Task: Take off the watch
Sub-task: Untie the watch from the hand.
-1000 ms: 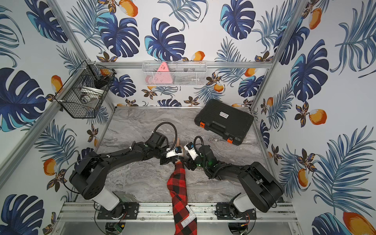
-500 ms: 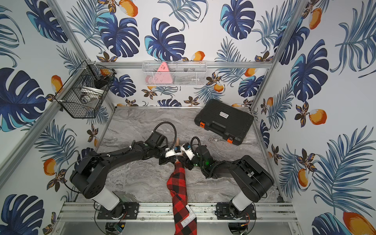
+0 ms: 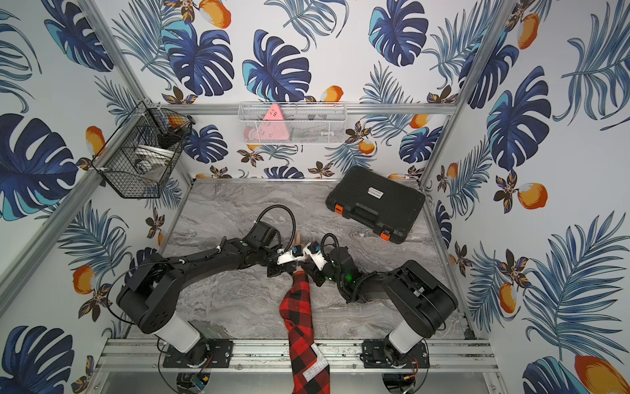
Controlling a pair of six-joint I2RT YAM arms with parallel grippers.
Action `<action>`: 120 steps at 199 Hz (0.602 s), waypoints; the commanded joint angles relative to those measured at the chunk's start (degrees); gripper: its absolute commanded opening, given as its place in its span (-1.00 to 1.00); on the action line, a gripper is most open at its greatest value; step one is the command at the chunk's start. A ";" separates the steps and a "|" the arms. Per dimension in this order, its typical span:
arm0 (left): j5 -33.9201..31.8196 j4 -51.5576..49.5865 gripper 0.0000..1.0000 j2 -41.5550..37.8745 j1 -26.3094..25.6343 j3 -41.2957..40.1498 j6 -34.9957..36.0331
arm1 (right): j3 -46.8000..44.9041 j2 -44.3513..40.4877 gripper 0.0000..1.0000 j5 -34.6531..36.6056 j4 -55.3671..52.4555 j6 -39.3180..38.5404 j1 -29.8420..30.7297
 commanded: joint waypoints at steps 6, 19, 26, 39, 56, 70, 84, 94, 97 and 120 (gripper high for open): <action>2.57 1.86 -0.77 -0.29 -0.29 -0.30 -1.66 | -1.36 -1.16 -0.58 1.97 4.79 -4.07 0.66; 2.28 1.72 -0.78 -0.56 -0.29 -0.39 -1.48 | -1.96 -1.56 -0.66 2.89 5.15 -3.75 0.67; 2.00 1.62 -0.78 -0.65 -0.25 -0.36 -1.38 | -2.07 -1.74 -0.71 3.09 5.06 -3.50 0.64; 1.62 1.28 -0.79 -0.82 -0.18 -0.53 -1.22 | -2.18 -1.73 -0.77 3.00 5.00 -3.03 0.61; 1.37 0.80 -0.79 -1.09 -0.08 -0.67 -1.08 | -2.69 -1.66 -0.85 3.80 5.75 -2.06 0.64; 1.24 0.57 -0.79 -1.43 0.20 -0.76 -1.03 | -3.27 -1.66 -0.90 5.12 6.27 -1.39 0.64; 0.89 0.43 -0.78 -1.60 0.29 -0.85 -1.05 | -3.85 -1.64 -0.97 6.53 6.65 -1.00 0.67; 0.76 0.30 -0.78 -1.71 0.31 -0.94 -1.09 | -4.19 -1.79 -1.00 7.70 6.64 -0.73 0.63; 0.69 0.23 -0.77 -1.78 0.39 -0.95 -1.07 | -4.24 -1.81 -1.00 7.93 6.57 -0.76 0.68; 0.14 0.12 -0.77 -2.04 0.70 -1.11 -1.07 | -4.82 -1.87 -1.00 8.64 6.91 -0.44 0.65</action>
